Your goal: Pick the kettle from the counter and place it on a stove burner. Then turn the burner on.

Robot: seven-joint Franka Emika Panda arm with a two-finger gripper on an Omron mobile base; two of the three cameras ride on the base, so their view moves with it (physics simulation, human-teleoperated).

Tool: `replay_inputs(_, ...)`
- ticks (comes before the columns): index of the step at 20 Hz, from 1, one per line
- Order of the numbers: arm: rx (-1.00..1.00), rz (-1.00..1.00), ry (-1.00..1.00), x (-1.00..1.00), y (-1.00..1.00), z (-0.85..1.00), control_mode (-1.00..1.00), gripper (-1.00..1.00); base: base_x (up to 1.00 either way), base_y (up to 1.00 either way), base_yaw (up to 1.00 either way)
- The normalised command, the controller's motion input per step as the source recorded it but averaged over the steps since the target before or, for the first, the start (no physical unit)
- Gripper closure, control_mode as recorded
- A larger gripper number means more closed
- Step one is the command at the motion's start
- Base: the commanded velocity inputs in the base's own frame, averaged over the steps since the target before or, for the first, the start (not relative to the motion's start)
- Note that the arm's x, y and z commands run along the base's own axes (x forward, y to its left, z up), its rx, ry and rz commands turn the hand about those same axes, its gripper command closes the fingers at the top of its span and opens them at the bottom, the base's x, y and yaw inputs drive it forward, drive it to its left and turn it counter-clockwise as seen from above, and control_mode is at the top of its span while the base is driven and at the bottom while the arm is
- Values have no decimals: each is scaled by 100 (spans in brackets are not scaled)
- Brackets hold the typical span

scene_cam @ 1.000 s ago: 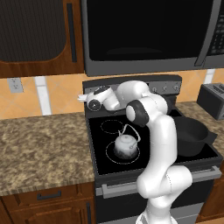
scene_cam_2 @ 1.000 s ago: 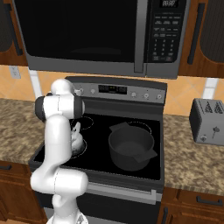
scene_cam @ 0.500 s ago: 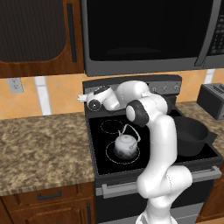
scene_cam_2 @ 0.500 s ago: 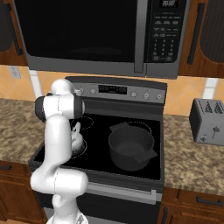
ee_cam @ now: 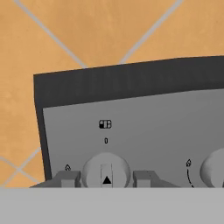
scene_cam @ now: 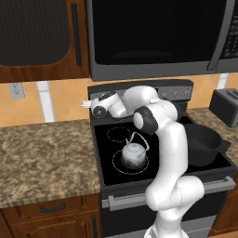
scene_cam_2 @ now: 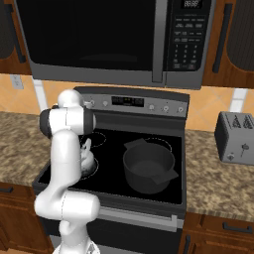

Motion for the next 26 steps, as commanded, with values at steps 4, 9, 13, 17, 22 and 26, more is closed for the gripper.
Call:
replay_inputs(4,0,0,0,0,0,0,-100,100,0,0,0)
replay_inputs(9,-3,0,-6,0,0,0,-100,100,0,0,0)
replay_inputs(13,-11,0,-8,0,1,0,-100,100,0,0,0)
replay_inputs(17,-12,0,-9,0,2,-2,-100,100,0,0,0)
replay_inputs(22,-9,0,-6,0,0,-12,-100,100,0,0,0)
replay_inputs(26,-6,2,-3,0,0,-14,-100,100,0,0,0)
